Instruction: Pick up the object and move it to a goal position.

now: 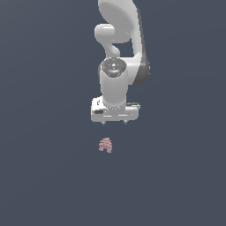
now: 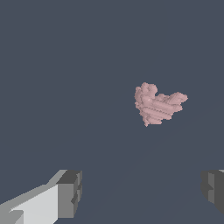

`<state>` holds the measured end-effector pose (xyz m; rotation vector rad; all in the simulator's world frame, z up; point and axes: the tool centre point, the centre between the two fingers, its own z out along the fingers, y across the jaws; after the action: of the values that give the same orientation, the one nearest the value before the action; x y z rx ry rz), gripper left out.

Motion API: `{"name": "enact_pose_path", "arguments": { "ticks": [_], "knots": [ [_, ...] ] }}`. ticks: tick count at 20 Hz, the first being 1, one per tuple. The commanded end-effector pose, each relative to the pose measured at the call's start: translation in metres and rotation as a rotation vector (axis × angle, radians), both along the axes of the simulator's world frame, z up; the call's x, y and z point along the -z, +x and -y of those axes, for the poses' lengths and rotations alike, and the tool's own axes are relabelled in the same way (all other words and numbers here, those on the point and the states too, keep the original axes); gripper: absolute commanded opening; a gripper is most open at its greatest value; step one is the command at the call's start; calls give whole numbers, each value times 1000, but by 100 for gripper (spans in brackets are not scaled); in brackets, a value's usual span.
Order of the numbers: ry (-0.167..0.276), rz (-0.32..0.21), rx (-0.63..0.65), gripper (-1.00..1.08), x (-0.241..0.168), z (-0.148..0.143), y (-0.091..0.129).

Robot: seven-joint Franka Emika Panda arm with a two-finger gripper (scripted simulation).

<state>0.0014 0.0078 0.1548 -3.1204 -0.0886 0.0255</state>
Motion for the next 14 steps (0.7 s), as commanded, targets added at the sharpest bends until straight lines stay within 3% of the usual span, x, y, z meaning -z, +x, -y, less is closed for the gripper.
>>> {"name": "enact_pose_path", "arguments": {
  "ticks": [1,14],
  "knots": [
    [-1,1,-43,100,2,1,2],
    [-9,5,-375,100,18,11,16]
  ]
}}
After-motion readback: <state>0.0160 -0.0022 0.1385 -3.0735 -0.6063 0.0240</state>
